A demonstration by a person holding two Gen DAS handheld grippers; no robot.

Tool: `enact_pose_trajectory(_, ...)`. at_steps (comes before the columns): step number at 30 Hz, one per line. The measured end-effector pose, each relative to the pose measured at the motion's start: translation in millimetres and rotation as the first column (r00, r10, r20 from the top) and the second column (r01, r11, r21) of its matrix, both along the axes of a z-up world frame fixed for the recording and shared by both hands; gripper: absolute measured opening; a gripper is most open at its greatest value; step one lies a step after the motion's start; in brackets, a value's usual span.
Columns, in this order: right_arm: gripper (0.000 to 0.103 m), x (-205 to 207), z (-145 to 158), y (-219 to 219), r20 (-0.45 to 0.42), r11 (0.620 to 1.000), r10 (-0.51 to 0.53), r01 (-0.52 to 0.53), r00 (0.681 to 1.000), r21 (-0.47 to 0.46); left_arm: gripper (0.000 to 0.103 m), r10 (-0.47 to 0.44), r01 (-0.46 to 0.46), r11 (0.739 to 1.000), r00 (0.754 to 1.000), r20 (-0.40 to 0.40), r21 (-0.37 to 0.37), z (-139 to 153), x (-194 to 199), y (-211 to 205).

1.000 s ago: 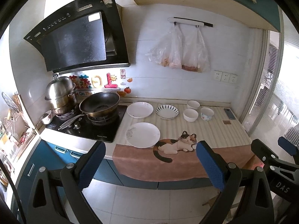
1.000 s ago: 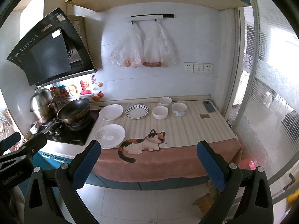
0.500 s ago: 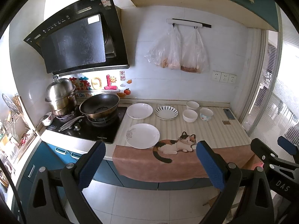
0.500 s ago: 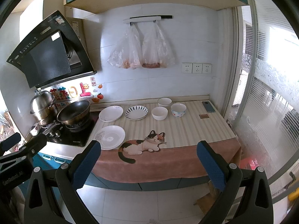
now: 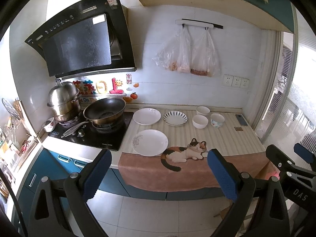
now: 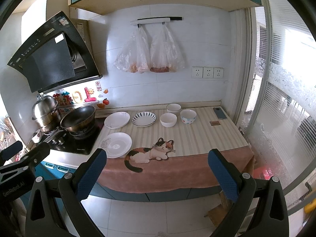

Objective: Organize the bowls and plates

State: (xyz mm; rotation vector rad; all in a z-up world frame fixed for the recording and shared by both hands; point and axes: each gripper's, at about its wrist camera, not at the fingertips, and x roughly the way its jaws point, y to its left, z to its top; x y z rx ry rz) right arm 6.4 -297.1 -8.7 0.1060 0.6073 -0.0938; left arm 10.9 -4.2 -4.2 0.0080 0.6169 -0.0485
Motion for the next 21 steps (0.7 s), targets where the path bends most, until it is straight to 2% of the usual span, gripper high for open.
enact_pose_trajectory(5,0.103,4,-6,0,-0.007,1.0,-0.012,0.012,1.0,0.026,0.099,0.016,-0.016,1.0,1.0,0.018,-0.002,-8,10,6)
enact_pose_trajectory(10,0.103,34,-35,8,-0.062,0.998,0.008,-0.005,0.998,0.055,0.099,0.067,-0.067,0.998,0.998,0.005,0.004,-35,51,32)
enact_pose_trajectory(16,0.103,100,-90,20,-0.171,0.986,0.067,-0.04,0.983,0.161,0.099,0.087,-0.088,0.996,0.985,-0.149,-0.005,-89,132,62)
enact_pose_trajectory(21,0.103,178,-140,29,-0.248,0.98,0.107,-0.06,0.963,0.192,0.099,0.092,-0.103,0.995,0.948,-0.304,-0.02,-148,210,77)
